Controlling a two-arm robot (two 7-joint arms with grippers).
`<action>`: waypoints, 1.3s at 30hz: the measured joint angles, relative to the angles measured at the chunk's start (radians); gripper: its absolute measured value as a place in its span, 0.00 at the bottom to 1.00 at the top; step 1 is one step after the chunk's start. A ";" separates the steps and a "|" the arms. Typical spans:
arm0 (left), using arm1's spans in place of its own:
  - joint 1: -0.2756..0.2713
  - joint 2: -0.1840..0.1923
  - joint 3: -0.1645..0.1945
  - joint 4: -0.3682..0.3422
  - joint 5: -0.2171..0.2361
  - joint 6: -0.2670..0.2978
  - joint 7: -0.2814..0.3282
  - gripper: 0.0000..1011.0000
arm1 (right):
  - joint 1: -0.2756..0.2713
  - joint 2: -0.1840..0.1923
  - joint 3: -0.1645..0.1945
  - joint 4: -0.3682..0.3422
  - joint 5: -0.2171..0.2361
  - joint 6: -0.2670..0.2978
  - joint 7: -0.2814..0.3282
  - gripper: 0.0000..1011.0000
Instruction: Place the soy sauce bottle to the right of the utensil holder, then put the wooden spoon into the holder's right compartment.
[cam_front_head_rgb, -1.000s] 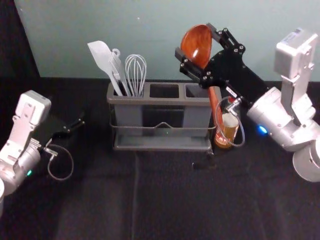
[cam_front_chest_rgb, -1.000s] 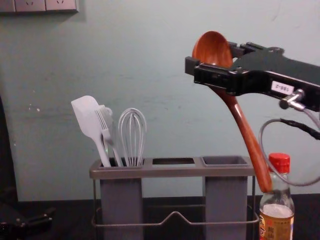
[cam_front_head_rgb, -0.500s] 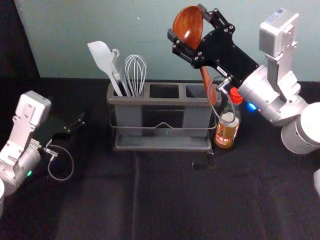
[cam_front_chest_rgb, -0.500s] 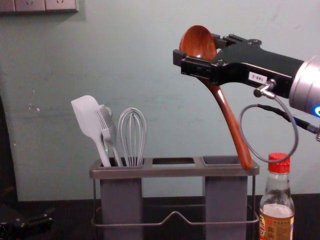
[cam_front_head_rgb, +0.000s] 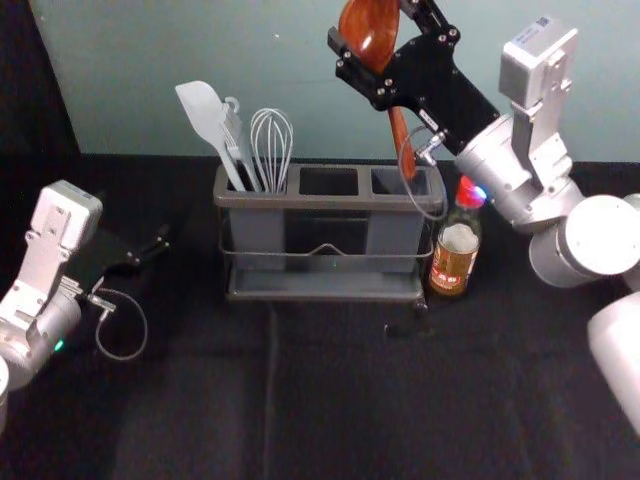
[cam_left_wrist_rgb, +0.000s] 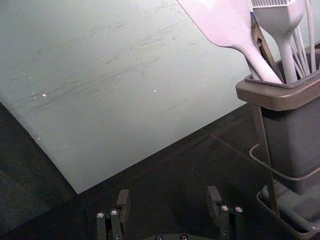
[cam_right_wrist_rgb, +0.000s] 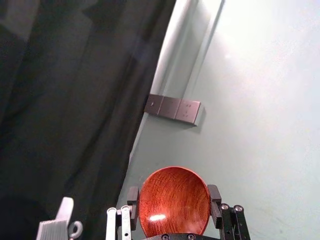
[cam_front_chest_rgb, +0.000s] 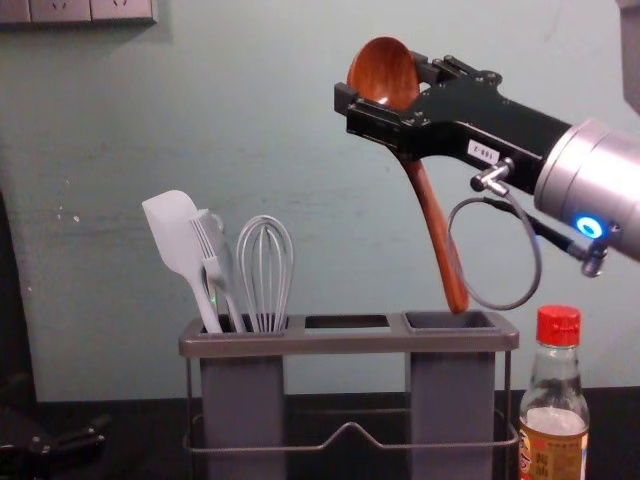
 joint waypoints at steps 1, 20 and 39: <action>0.000 0.000 0.000 0.000 0.000 0.000 0.000 0.99 | 0.001 -0.005 0.001 0.010 0.000 -0.011 -0.003 0.83; 0.000 0.000 0.000 0.000 0.000 0.000 0.000 0.99 | -0.068 -0.084 0.051 0.157 0.029 -0.202 -0.007 0.83; 0.000 0.000 0.000 0.000 0.000 0.000 0.000 0.99 | -0.140 -0.116 0.100 0.191 0.012 -0.265 -0.011 0.83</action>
